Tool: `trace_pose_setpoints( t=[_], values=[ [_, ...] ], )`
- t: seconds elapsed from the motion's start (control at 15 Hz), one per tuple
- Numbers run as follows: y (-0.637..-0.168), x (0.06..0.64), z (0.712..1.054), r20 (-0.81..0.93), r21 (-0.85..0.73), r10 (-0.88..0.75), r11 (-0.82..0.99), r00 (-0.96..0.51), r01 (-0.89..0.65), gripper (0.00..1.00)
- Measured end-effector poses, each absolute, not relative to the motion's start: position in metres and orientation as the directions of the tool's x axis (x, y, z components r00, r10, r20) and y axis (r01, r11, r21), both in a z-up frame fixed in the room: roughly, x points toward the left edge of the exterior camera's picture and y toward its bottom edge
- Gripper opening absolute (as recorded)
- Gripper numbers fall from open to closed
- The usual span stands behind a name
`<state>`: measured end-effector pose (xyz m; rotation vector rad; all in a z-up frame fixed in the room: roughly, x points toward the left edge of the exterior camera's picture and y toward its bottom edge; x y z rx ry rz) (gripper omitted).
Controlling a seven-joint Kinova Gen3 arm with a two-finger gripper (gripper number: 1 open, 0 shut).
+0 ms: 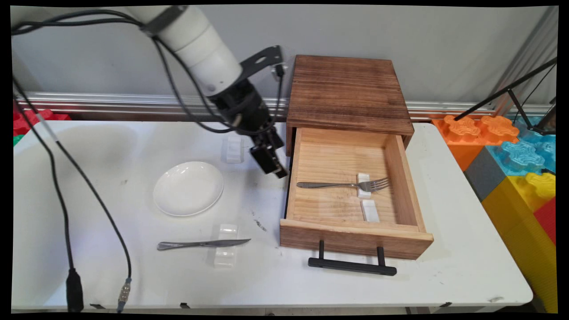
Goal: Pick up the knife from the right of the white plate
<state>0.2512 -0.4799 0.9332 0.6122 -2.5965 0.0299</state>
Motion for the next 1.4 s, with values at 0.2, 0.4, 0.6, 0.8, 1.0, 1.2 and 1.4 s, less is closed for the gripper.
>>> trace_pose_setpoints(
  t=[0.2, 0.4, 0.6, 0.8, 1.0, 1.2, 1.4],
  values=[
    [-0.463, 0.269, 0.935, 0.426, 0.083, -0.428, 0.896, -0.797, -0.437, 1.0],
    [-0.45, 0.285, 0.932, 0.408, 0.082, -0.45, 0.884, -0.794, -0.459, 1.0],
    [-0.437, 0.305, 0.925, 0.385, 0.072, -0.469, 0.874, -0.795, -0.48, 1.0],
    [-0.423, 0.322, 0.914, 0.362, 0.068, -0.464, 0.878, -0.808, -0.474, 1.0],
    [-0.41, 0.338, 0.9, 0.339, 0.065, -0.464, 0.88, -0.819, -0.471, 1.0],
    [-0.397, 0.349, 0.885, 0.322, 0.071, -0.47, 0.878, -0.822, -0.474, 1.0],
    [-0.386, 0.356, 0.872, 0.318, 0.073, -0.463, 0.882, -0.827, -0.466, 1.0]
  ],
)
